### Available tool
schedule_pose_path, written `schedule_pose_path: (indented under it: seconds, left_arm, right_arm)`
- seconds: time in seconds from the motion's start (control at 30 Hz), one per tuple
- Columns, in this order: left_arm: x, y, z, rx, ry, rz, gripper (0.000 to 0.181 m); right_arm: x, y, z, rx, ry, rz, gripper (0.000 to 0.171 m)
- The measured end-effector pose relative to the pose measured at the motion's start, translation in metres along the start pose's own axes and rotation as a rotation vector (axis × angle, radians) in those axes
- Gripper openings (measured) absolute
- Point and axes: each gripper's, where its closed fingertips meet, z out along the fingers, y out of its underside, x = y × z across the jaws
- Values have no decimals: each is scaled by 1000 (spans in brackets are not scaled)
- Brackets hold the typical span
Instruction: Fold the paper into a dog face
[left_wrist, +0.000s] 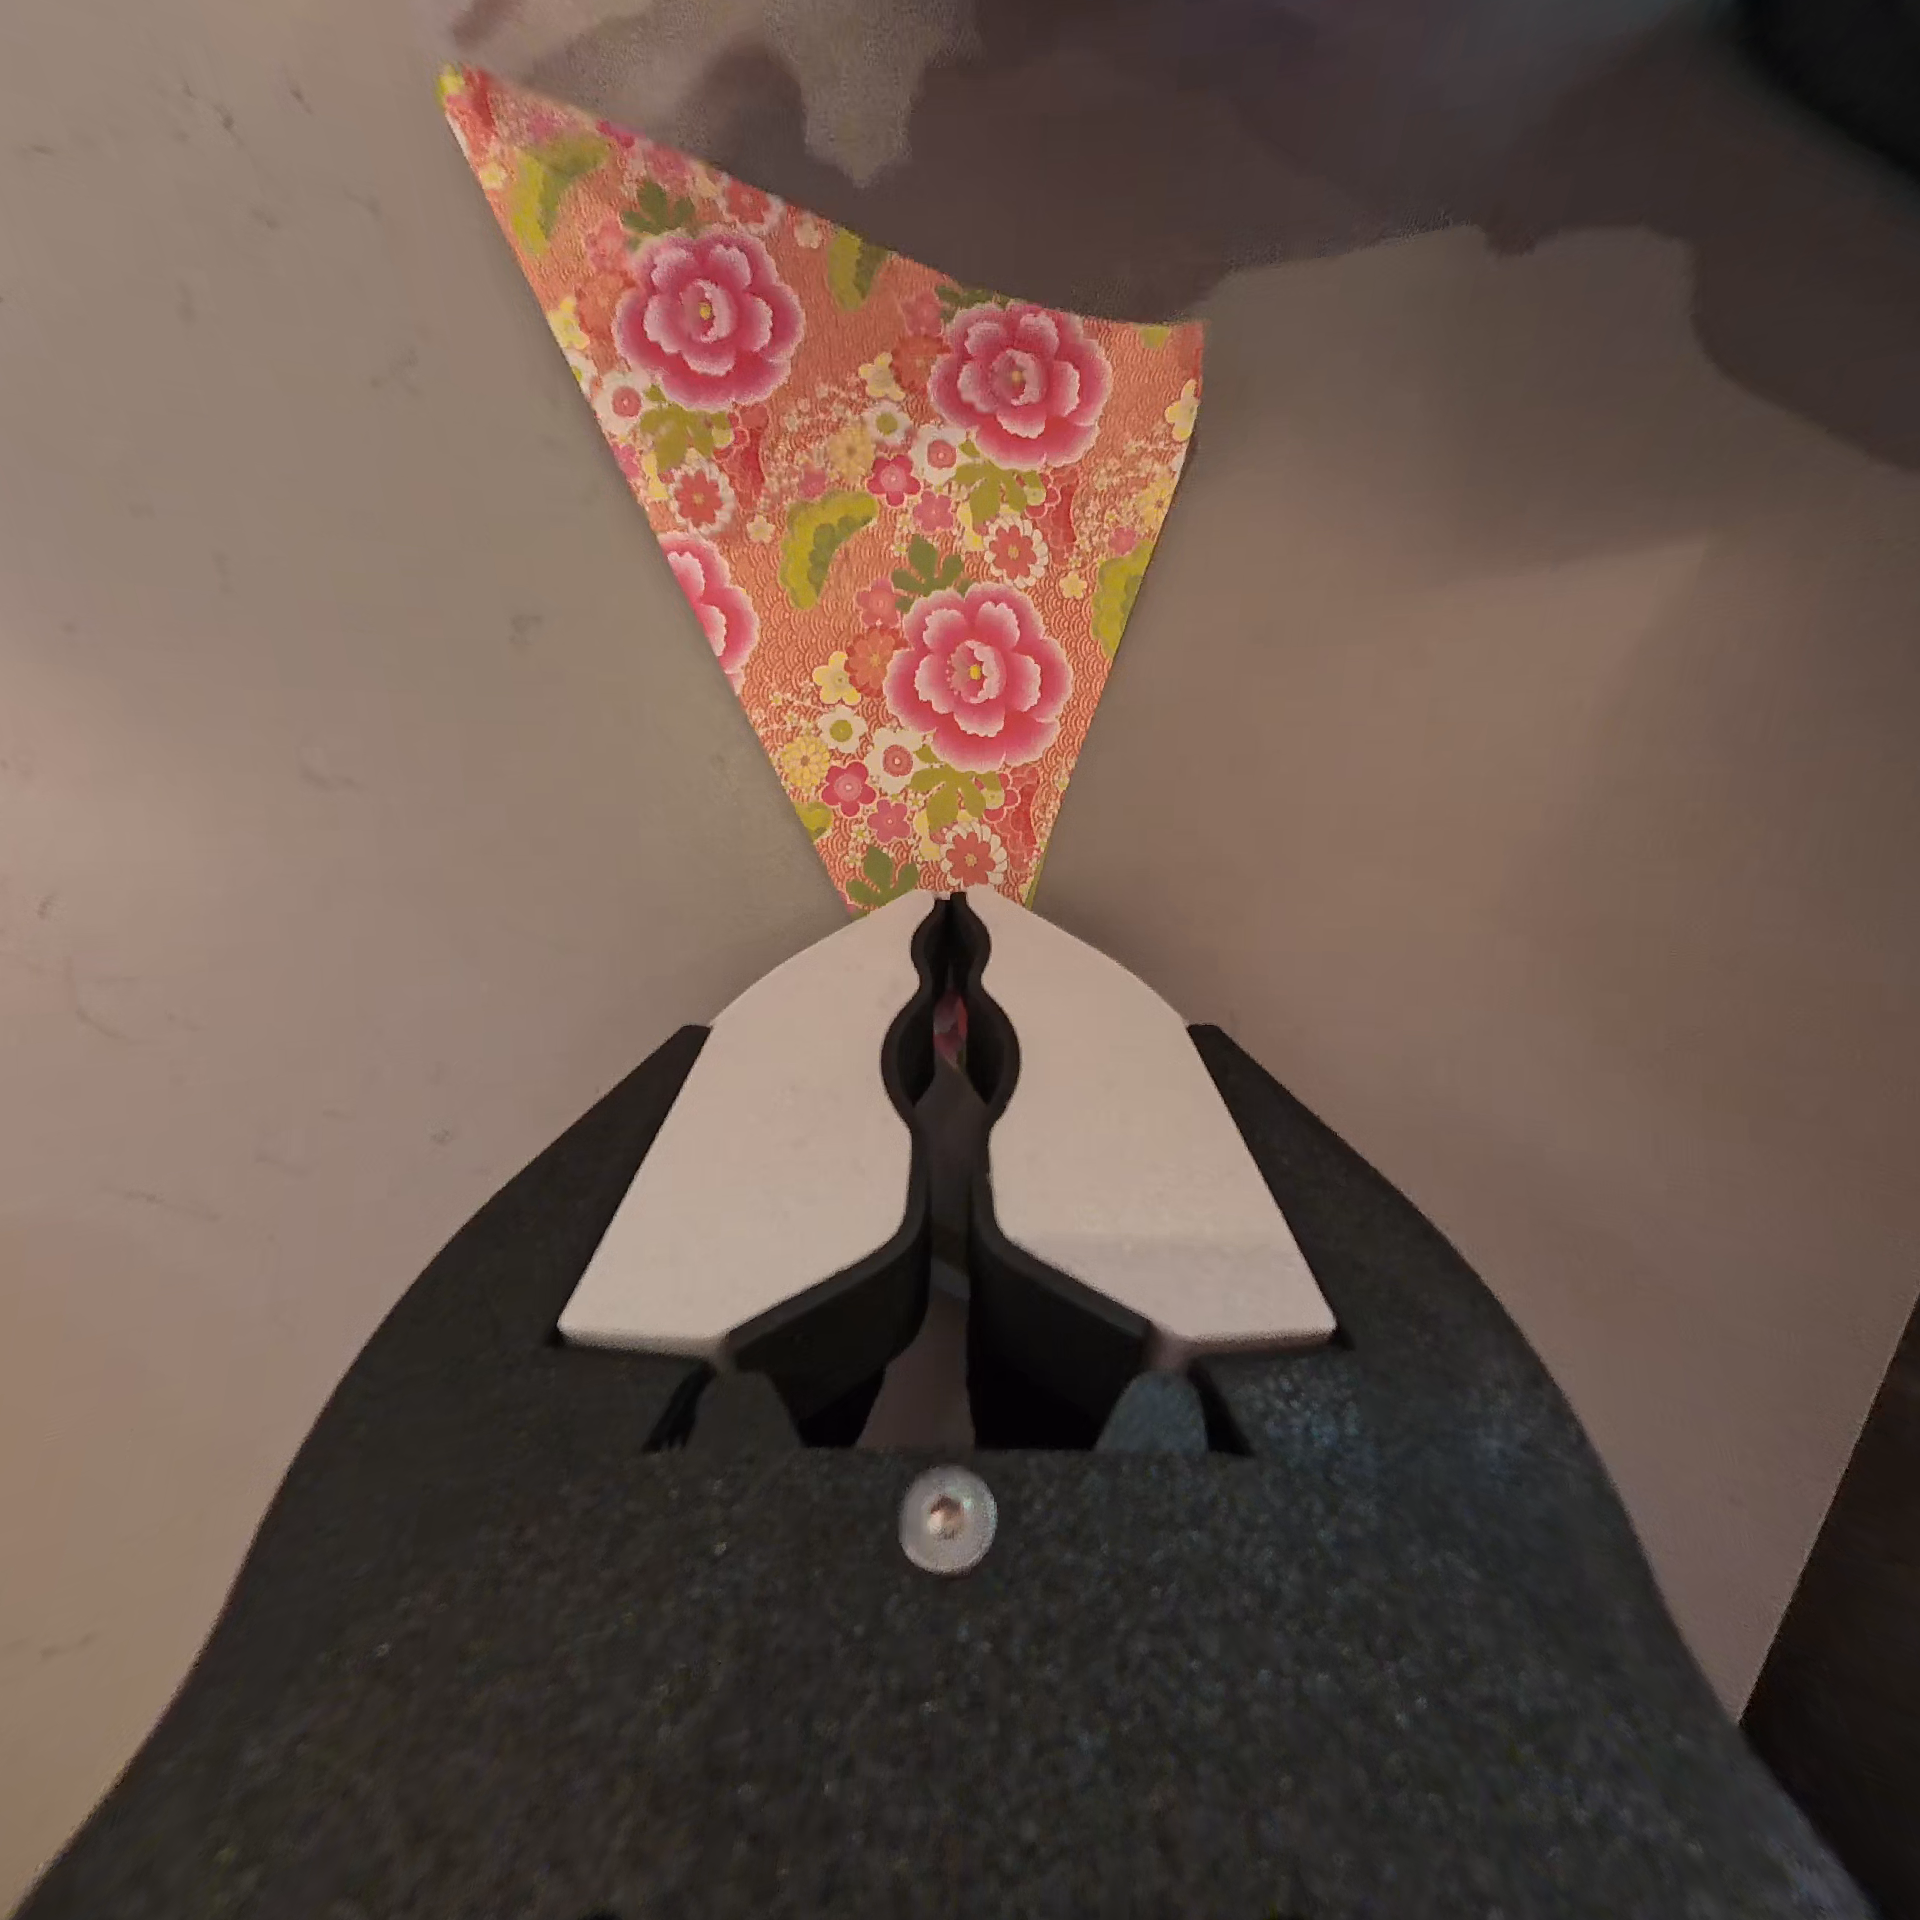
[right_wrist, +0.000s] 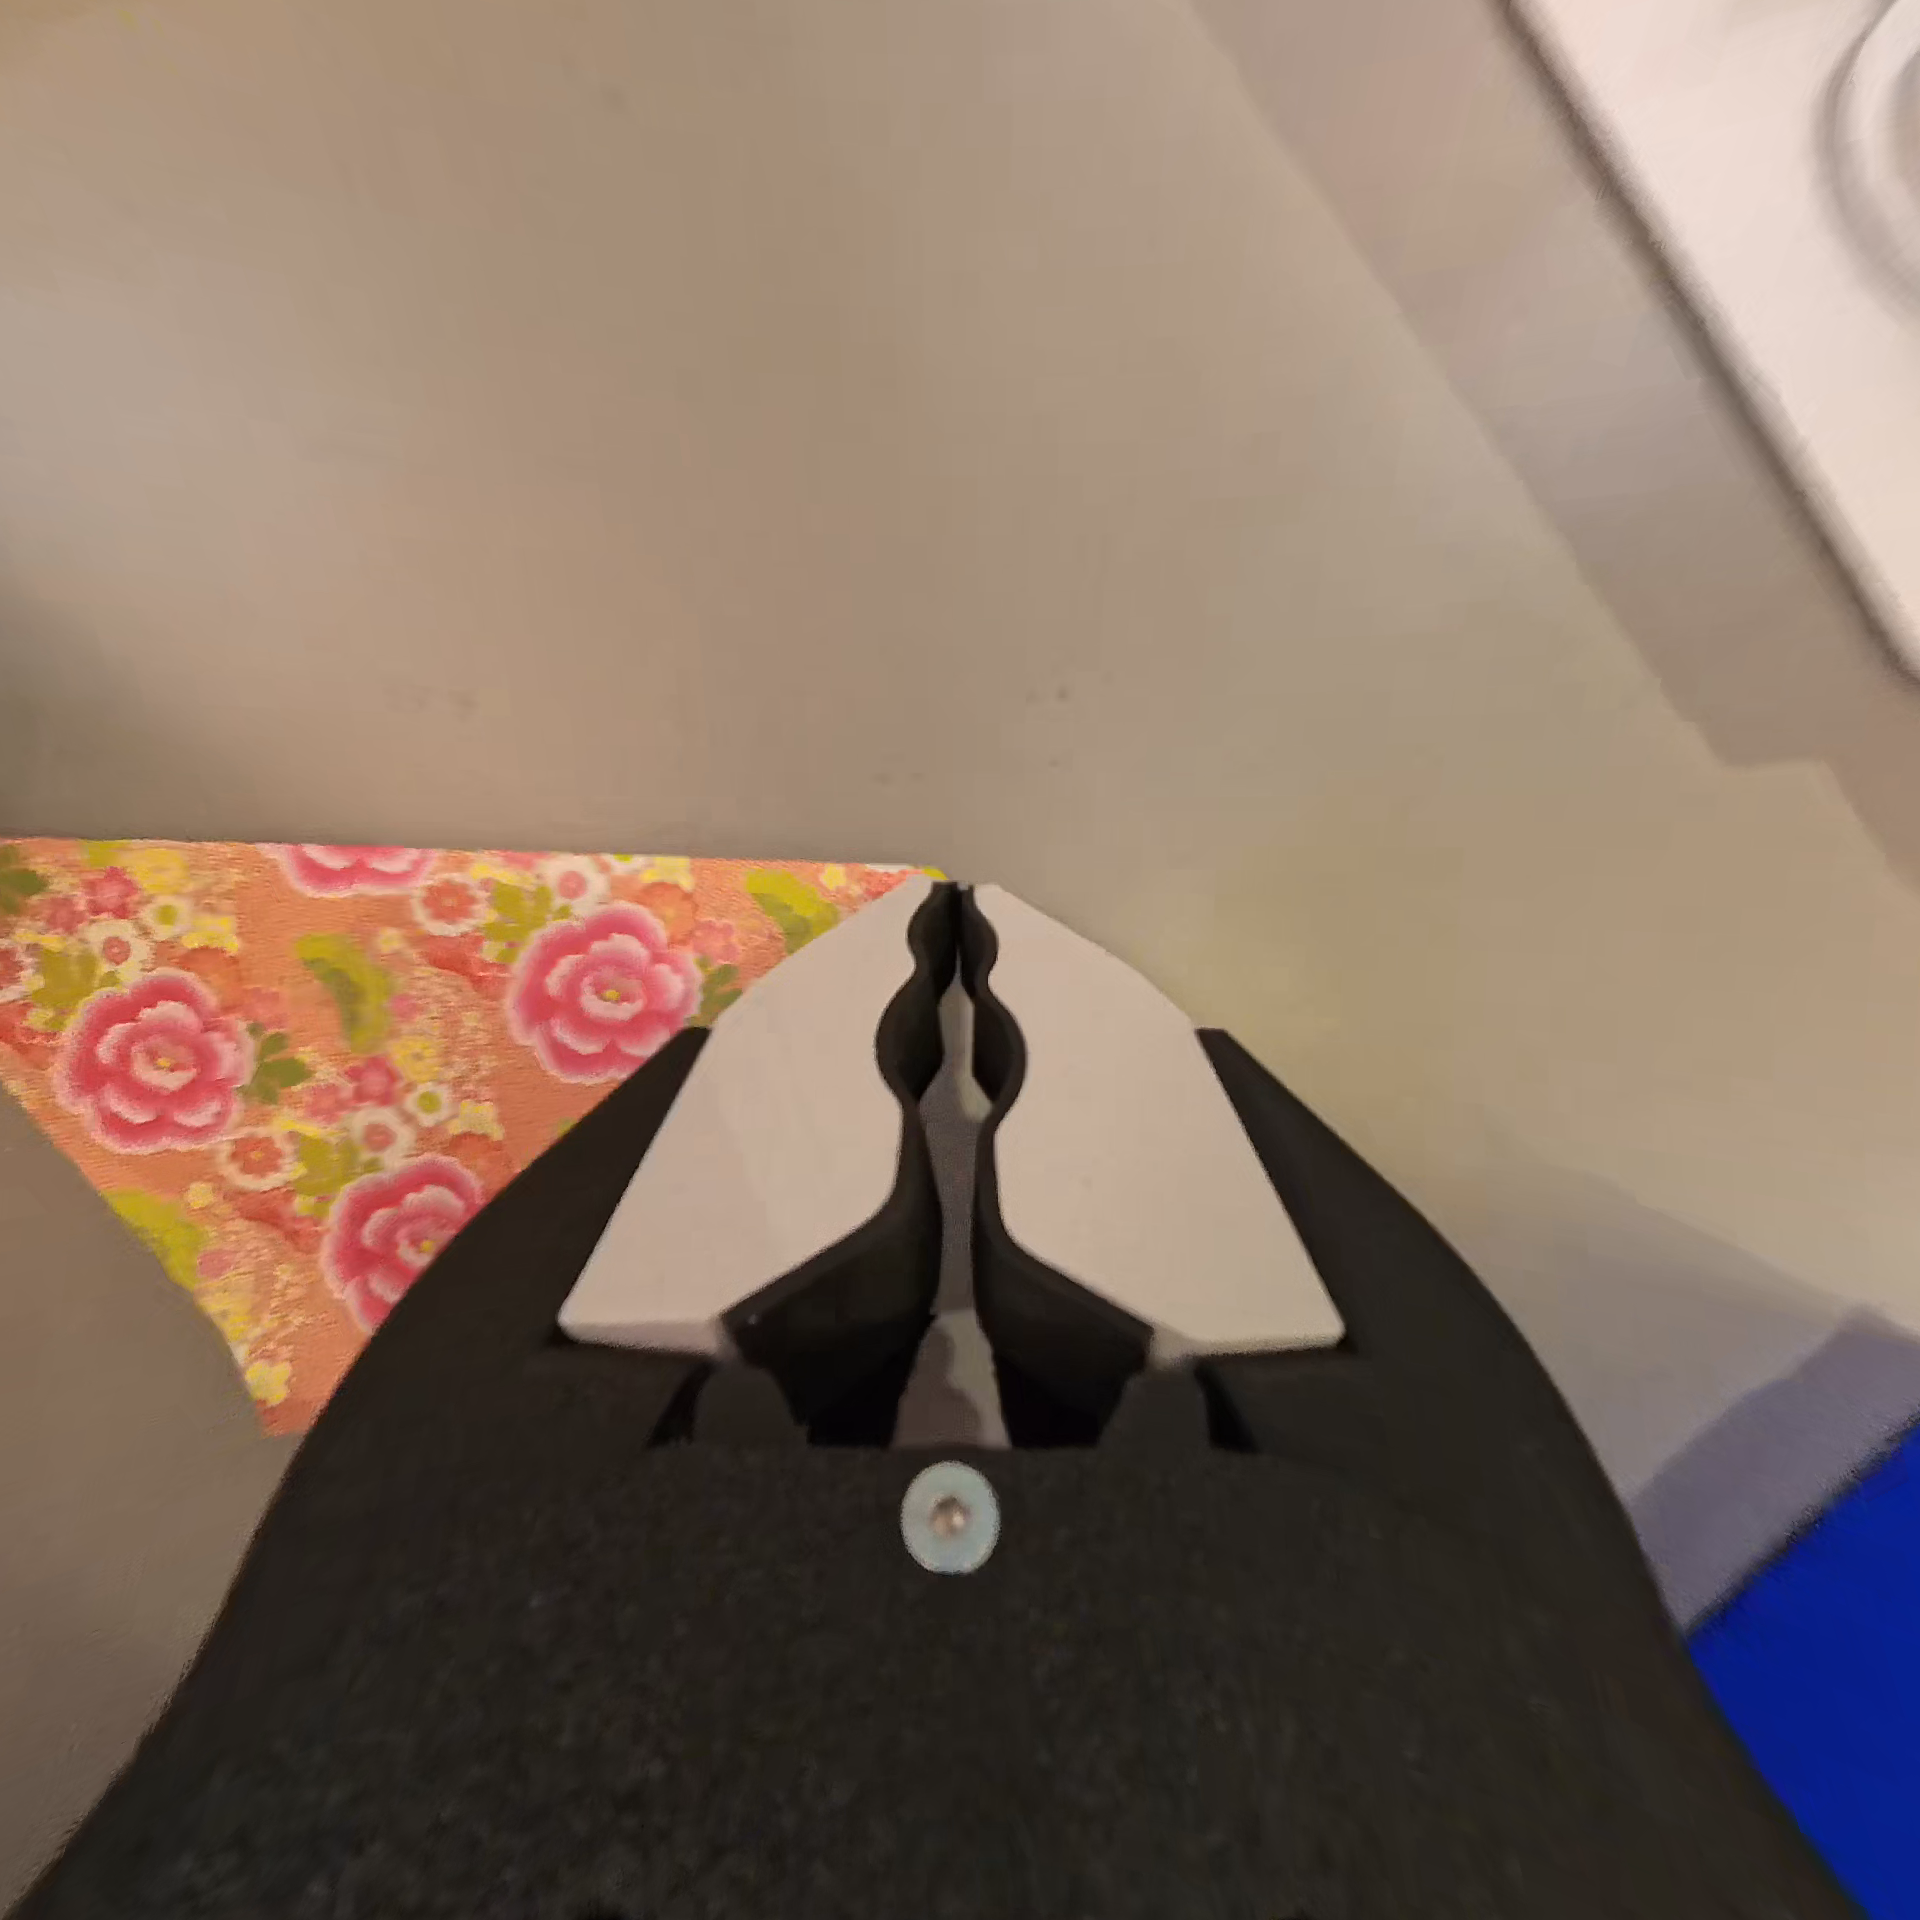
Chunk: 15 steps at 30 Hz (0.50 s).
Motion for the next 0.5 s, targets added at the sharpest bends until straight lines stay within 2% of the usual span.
schedule_pose_path:
  seconds: [0.13,0.23,0.3,0.43,0.5]
  left_arm:
    - [0,0,0,1,8,-2,0]
    - [0,1,-1,-14,25,34,0]
    - [0,4,-3,-36,46,63,0]
    - [-9,8,-6,-67,51,77,0]
    - [-19,8,-6,-69,22,60,0]
  right_arm:
    - [-18,-29,-43,146,1,-112,0]
    - [-65,-10,-39,91,-277,-183,1]
    - [-83,12,-30,34,-361,-201,1]
    - [-97,47,-20,-45,-284,-275,0]
    - [-104,49,-23,-15,-265,-214,0]
